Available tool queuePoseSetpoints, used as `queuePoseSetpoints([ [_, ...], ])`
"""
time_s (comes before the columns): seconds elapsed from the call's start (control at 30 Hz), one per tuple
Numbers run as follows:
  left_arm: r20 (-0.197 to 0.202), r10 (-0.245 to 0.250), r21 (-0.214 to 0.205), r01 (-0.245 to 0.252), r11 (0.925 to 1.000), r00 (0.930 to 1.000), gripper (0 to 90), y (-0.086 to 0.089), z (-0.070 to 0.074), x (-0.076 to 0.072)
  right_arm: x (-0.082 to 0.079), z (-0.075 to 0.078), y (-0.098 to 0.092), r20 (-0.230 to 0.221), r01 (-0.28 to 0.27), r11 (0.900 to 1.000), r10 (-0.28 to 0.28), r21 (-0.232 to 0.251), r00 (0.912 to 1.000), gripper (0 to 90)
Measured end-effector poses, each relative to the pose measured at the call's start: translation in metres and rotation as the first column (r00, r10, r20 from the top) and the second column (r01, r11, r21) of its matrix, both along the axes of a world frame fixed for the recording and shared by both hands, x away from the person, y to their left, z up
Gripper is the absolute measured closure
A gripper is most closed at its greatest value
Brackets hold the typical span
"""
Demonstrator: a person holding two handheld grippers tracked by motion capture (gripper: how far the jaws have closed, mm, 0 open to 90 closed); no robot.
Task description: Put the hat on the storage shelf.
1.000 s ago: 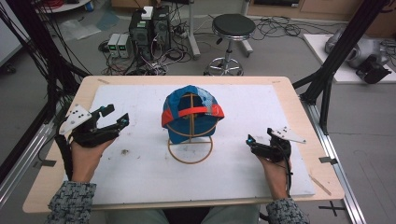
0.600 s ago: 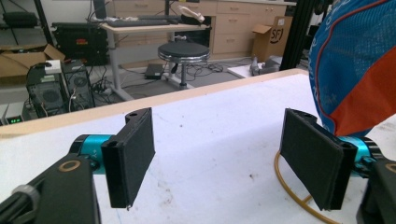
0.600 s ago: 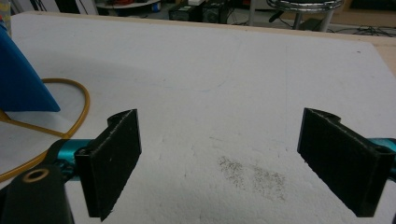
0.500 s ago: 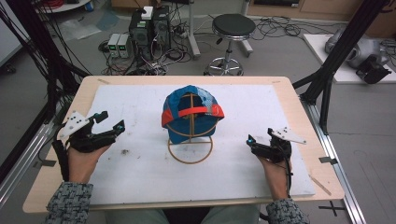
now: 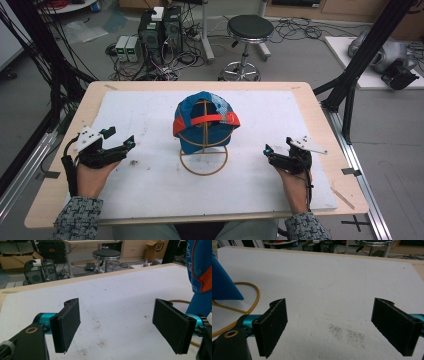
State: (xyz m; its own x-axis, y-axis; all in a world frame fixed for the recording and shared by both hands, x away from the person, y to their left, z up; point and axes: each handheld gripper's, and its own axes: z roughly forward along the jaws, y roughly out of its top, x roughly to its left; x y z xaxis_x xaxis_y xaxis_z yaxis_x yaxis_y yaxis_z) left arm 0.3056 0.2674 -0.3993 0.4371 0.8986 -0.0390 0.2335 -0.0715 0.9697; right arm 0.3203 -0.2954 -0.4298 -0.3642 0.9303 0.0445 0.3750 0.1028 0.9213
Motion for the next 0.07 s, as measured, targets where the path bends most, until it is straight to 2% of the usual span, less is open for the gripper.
queuePoseSetpoints([
  [0.07,-0.003,0.0,0.0,0.0,1.0,1.0,22.5,0.0002,-0.0012,0.0009,-0.0001,0.0002,-0.0003,0.003,0.0,1.0,0.0,-0.002,1.0,12.5],
])
